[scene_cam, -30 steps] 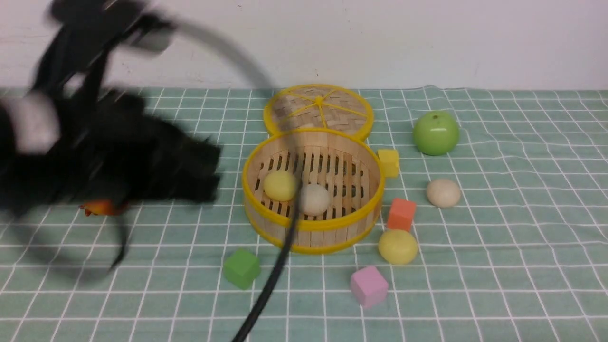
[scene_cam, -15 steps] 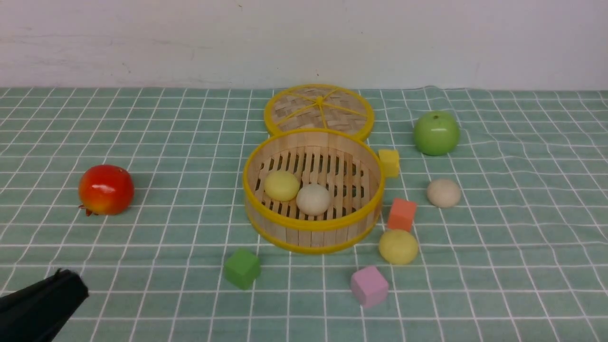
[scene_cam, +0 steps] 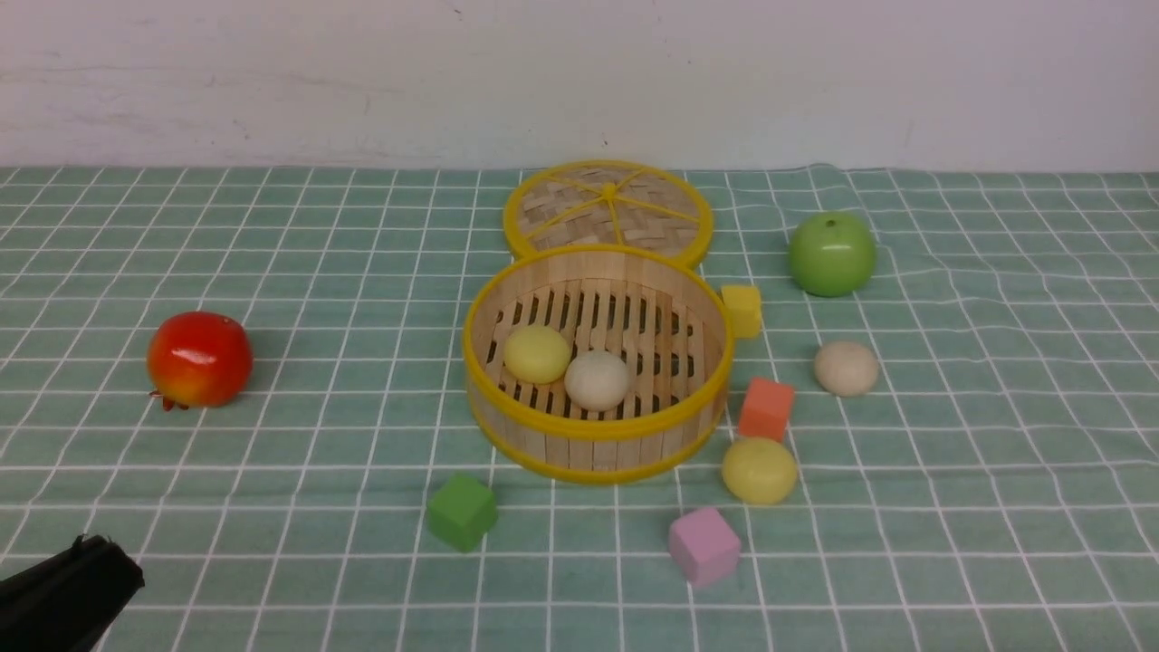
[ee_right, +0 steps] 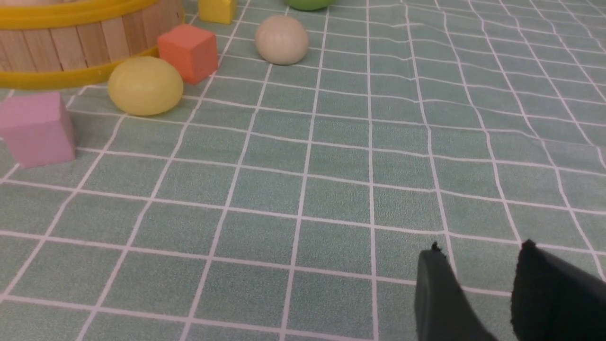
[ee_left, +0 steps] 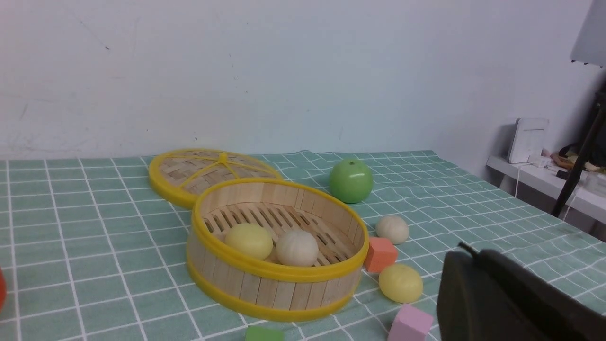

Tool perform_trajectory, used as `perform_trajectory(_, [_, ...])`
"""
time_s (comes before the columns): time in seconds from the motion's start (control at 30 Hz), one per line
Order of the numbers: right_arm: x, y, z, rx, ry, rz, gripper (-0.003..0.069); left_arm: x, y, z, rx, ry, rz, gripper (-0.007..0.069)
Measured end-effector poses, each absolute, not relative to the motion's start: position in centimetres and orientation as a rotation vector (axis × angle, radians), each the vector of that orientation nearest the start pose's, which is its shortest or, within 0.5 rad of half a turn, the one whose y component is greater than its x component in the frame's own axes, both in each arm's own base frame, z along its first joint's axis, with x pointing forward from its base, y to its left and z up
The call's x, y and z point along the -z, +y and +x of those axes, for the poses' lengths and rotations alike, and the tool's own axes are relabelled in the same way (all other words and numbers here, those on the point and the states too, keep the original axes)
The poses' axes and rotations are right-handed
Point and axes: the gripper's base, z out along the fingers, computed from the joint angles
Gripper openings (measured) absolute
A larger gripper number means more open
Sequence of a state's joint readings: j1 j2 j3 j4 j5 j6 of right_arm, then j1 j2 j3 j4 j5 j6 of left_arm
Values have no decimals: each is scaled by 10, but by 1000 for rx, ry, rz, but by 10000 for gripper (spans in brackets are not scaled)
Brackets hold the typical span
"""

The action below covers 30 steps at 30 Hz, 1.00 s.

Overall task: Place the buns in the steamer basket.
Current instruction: Use the right arm to grab a steamed stuffed bun

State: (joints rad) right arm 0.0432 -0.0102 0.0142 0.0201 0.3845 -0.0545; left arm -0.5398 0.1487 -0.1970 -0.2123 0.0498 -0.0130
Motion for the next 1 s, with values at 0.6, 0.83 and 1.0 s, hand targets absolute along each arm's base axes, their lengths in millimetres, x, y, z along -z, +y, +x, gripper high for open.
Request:
perform_trajectory(0.6, [-207,2,56,-652,1412,548,240,-265,-33,53,624,1512,251,-14])
perform_trajectory(0.83, [-266,19,67,-489,1922,264,181,-265,-33,53,624,1512,251,-14])
perform_trajectory(1.0, [-302,28,125,-361,2477,-82,127,-265,-33,53,624,1512,251,-13])
